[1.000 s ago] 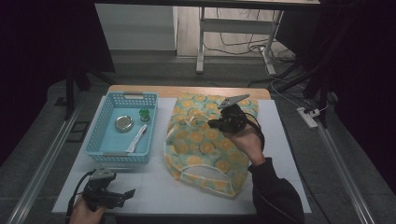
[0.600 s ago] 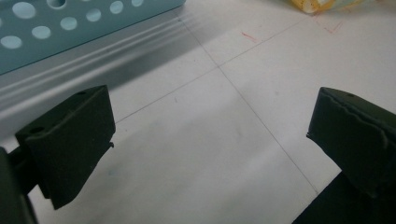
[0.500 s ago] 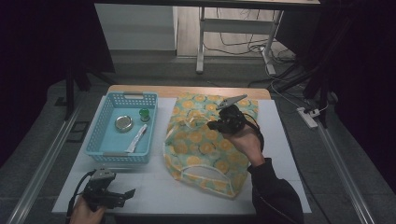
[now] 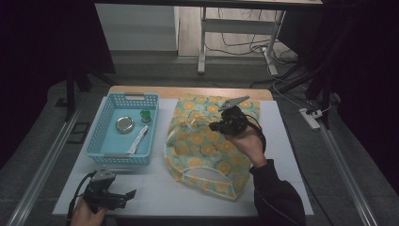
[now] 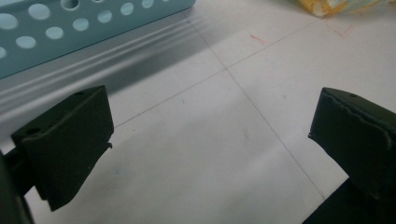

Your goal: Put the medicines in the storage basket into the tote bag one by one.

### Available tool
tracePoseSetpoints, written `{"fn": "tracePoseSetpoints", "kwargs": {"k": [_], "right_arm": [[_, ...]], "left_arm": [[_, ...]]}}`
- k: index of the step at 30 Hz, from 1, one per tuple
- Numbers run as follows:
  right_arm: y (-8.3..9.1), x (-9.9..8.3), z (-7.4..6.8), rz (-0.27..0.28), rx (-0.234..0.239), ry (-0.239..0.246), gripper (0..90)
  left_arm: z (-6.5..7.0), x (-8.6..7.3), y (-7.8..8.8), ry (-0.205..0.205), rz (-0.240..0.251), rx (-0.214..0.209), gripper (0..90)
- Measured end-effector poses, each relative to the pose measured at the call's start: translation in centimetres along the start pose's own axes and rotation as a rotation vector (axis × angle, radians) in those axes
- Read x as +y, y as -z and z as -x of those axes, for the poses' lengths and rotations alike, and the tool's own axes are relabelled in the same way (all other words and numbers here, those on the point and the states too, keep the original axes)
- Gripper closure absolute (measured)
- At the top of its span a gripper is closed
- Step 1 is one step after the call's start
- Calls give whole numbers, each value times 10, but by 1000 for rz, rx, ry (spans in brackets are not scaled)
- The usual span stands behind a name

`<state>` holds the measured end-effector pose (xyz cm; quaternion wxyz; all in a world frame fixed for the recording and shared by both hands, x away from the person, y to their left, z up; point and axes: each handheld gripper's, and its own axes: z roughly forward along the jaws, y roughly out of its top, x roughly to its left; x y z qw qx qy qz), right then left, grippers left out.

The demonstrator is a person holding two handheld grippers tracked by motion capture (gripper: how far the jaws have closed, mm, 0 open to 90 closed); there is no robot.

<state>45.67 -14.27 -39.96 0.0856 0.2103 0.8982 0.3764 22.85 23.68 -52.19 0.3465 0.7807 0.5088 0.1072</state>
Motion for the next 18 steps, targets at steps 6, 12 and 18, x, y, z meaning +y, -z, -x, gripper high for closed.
{"fn": "tracePoseSetpoints", "kwargs": {"k": [6, 12, 18], "right_arm": [[0, -1, 2, 6, 5, -10, 900], [1, -1, 2, 7, 6, -10, 900], [0, -2, 3, 4, 7, -7, 900]], "left_arm": [[-1, 1, 3, 1, 7, -2, 0], [-3, 4, 6, 3, 17, -10, 0], [-4, 6, 12, -9, 40, -18, 0]]}}
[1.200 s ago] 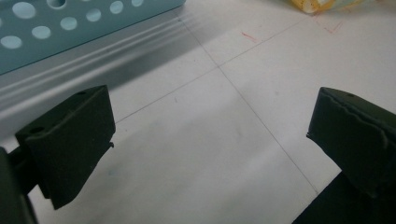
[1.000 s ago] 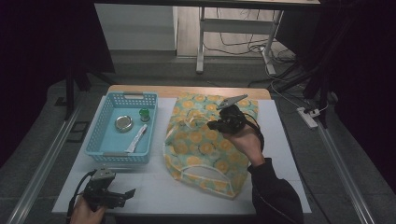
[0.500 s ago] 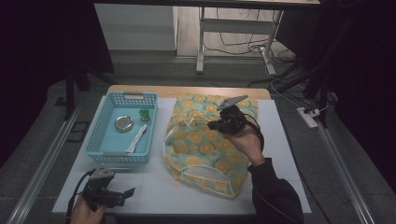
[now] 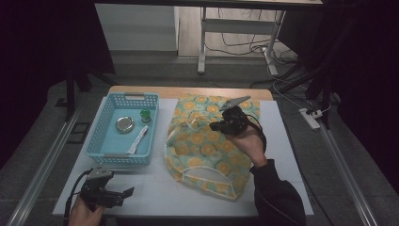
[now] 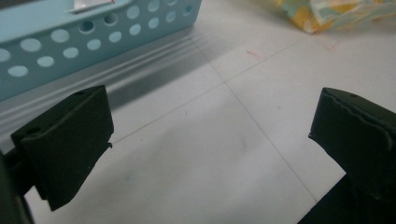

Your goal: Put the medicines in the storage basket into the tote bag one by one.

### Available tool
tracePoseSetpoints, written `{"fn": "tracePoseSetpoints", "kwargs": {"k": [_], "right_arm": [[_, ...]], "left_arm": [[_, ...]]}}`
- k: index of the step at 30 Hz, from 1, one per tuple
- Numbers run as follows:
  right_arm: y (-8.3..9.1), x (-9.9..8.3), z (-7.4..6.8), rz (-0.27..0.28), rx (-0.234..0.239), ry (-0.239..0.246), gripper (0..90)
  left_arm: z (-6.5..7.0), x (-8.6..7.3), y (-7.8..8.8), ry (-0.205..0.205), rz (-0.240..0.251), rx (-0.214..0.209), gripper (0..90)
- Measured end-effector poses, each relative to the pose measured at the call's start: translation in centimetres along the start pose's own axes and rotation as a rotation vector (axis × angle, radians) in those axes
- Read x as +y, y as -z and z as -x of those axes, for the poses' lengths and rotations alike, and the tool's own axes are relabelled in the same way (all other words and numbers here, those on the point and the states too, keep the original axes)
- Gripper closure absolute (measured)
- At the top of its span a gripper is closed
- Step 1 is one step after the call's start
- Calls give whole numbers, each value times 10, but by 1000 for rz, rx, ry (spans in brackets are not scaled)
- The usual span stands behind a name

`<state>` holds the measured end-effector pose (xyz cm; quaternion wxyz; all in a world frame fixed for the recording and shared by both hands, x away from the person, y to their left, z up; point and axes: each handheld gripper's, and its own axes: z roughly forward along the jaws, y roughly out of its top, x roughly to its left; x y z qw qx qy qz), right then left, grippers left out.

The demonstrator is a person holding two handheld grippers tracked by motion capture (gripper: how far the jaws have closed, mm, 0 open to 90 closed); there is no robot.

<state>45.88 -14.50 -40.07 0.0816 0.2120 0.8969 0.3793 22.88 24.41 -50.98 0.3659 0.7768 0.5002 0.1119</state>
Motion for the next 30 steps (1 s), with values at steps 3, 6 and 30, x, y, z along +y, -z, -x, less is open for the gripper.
{"fn": "tracePoseSetpoints", "kwargs": {"k": [3, 6, 30], "right_arm": [[0, 0, -1, 0, 0, 1, 900], [-1, 0, 0, -3, 0, 5, 900], [0, -1, 0, -2, -1, 0, 900]], "left_arm": [[-2, 1, 2, -7, 11, -9, 0], [-4, 2, 3, -13, 15, -24, 0], [-11, 24, 24, -21, 55, -98, 0]]}}
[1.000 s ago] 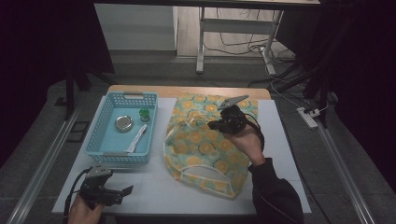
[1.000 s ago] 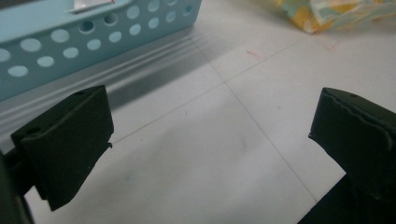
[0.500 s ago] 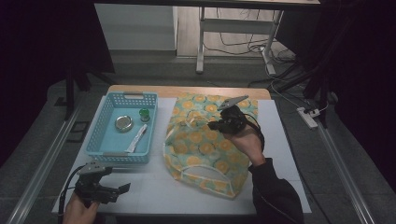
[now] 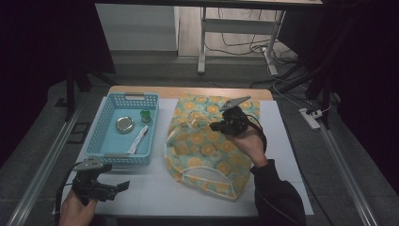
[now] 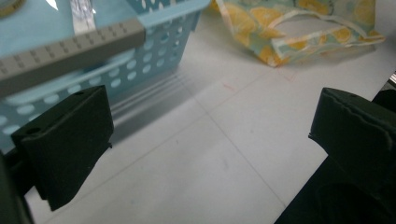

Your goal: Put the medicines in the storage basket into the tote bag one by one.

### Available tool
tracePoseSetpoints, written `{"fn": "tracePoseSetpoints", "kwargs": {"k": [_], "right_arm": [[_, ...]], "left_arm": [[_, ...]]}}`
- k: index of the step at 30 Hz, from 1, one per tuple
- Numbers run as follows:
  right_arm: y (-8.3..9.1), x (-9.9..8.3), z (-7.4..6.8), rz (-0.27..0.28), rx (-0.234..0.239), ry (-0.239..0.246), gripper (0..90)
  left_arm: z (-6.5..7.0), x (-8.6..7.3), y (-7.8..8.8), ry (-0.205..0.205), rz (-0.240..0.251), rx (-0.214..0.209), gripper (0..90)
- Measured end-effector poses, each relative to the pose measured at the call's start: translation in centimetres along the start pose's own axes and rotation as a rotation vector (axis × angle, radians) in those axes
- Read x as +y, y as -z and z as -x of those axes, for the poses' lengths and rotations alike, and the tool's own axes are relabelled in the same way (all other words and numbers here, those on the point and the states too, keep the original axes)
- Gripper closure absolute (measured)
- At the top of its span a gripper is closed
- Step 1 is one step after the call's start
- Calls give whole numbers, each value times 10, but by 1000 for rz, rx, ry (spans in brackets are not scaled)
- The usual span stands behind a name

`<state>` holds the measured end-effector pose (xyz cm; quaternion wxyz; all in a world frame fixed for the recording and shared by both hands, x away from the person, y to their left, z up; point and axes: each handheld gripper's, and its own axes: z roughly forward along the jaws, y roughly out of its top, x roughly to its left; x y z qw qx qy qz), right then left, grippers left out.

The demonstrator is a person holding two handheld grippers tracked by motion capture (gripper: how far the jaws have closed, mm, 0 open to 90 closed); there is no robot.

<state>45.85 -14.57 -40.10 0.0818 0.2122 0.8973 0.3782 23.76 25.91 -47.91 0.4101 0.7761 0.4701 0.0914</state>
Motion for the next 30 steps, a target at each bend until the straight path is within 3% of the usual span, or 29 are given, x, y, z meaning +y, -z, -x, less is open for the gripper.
{"fn": "tracePoseSetpoints", "kwargs": {"k": [6, 12, 30], "right_arm": [[1, 0, 0, 3, 0, 0, 900], [0, 0, 0, 0, 1, 2, 900], [2, 0, 0, 21, -2, -3, 900]], "left_arm": [[-2, 14, 1, -26, 1, 12, 0], [-7, 26, -3, -16, -1, 14, 0], [-31, 61, -16, -21, -24, 74, 21]]}}
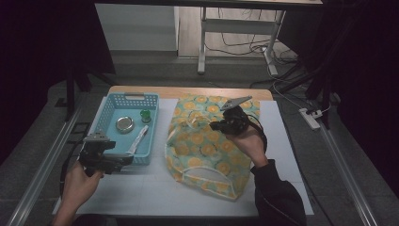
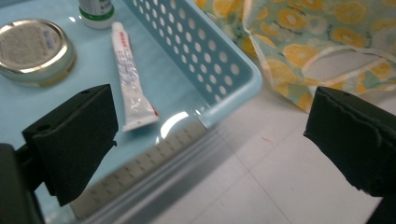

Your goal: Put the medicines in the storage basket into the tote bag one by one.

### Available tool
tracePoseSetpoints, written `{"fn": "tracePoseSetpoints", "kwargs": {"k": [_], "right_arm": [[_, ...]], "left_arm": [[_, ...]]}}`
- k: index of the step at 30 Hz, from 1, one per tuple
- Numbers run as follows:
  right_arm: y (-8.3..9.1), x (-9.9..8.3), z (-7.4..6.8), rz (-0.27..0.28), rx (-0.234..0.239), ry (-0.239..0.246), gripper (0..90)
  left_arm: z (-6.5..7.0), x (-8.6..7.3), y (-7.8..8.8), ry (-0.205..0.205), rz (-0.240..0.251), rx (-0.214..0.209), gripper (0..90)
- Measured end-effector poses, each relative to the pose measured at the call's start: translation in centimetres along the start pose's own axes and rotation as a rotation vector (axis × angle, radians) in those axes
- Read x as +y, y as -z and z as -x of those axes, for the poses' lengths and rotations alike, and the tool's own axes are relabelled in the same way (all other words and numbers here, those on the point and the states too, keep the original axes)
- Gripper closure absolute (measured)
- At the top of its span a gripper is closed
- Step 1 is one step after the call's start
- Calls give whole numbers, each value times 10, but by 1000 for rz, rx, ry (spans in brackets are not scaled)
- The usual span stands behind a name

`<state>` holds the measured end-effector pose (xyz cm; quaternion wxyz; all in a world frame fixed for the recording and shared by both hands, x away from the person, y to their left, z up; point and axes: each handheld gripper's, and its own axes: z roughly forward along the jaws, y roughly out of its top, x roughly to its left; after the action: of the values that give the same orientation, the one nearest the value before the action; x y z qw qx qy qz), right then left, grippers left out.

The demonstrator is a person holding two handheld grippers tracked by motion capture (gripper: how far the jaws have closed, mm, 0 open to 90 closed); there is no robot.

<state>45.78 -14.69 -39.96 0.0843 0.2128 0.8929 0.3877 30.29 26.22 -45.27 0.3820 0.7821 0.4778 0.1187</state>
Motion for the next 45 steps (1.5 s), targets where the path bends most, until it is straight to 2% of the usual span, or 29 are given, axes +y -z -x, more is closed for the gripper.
{"fn": "tracePoseSetpoints", "kwargs": {"k": [4, 11, 19, 24, 32, 36, 40, 45], "right_arm": [[-1, 0, 0, -2, 2, 2, 900], [0, 0, -1, 1, 3, 3, 900], [0, 0, -1, 1, 6, 5, 900], [0, 0, -1, 2, 6, 5, 900], [0, 1, -2, 0, 9, 12, 900], [0, 1, -2, -1, 10, 16, 900], [0, 1, -2, -5, 10, 17, 900], [0, 1, -2, -8, 10, 22, 900]], "left_arm": [[-8, 7, -4, 9, 0, 4, 8], [-21, 19, -14, 22, -28, 38, 0], [-37, 33, -24, 26, -51, 35, 0], [-47, 40, -32, 42, -46, 28, 0], [-66, 51, -48, 28, -82, 62, 3], [-78, 56, -55, 55, -78, 50, 15], [-88, 59, -64, 76, -90, 72, 8], [-98, 62, -78, 79, -103, 87, 0]]}}
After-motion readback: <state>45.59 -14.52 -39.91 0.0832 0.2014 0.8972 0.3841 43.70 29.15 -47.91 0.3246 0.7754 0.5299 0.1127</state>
